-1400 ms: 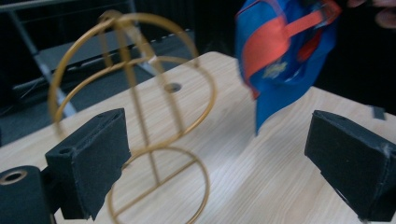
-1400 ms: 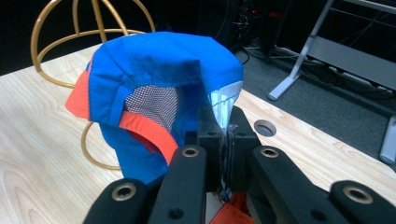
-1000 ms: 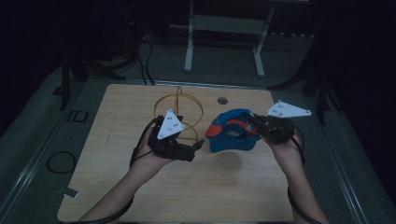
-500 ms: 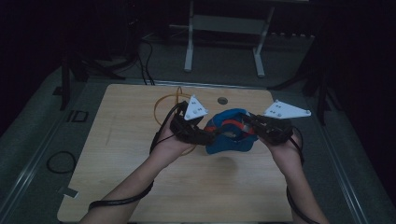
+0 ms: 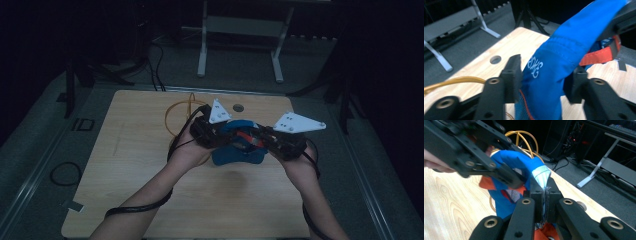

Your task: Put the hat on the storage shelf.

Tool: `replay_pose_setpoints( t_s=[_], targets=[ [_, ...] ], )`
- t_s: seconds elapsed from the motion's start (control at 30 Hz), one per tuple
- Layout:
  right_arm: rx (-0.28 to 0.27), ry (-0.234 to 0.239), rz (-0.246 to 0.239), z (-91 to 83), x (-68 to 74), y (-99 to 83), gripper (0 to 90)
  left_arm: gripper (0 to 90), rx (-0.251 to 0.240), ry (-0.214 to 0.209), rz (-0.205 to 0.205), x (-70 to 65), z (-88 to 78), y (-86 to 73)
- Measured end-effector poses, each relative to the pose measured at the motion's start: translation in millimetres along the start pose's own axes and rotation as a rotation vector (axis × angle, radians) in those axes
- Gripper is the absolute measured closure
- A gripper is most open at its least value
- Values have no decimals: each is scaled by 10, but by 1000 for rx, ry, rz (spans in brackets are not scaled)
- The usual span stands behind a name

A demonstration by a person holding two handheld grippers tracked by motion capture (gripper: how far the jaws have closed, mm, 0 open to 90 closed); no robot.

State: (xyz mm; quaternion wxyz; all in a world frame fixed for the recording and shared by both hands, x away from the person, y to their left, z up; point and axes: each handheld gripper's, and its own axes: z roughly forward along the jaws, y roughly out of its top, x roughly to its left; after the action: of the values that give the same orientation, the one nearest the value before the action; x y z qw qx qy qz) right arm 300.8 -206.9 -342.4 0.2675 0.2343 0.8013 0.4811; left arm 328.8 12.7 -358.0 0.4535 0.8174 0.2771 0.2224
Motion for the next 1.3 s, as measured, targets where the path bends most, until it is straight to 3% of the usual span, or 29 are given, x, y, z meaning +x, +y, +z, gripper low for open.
replay_pose_setpoints(
  t_s=[0.03,0.1,0.23,0.3,0.43,0.57,0.77,0.93,1.27,1.3],
  targets=[
    [2,-1,-7,6,21,3,878,643,2,-3,-1,1,9,0],
    [2,2,-3,12,28,0,878,669,5,-7,-4,-3,32,-1],
    [9,23,5,41,59,-40,877,861,34,-9,34,-51,94,-11],
    [13,25,5,44,72,-63,877,883,34,-19,28,-64,123,-23],
    [18,31,15,19,73,-113,877,893,32,-6,52,-119,156,-19],
    [21,26,26,-44,83,-145,876,898,0,2,58,-174,161,13],
    [-5,32,56,-194,110,-209,869,898,-59,-19,62,-234,99,93],
    [-17,54,75,-280,143,-248,841,899,-104,-9,106,-295,49,129],
    [-53,111,40,-512,260,-275,674,899,-147,-18,116,-331,-86,137],
    [-70,127,39,-561,278,-273,596,899,-151,-16,119,-327,-102,133]
  ],
)
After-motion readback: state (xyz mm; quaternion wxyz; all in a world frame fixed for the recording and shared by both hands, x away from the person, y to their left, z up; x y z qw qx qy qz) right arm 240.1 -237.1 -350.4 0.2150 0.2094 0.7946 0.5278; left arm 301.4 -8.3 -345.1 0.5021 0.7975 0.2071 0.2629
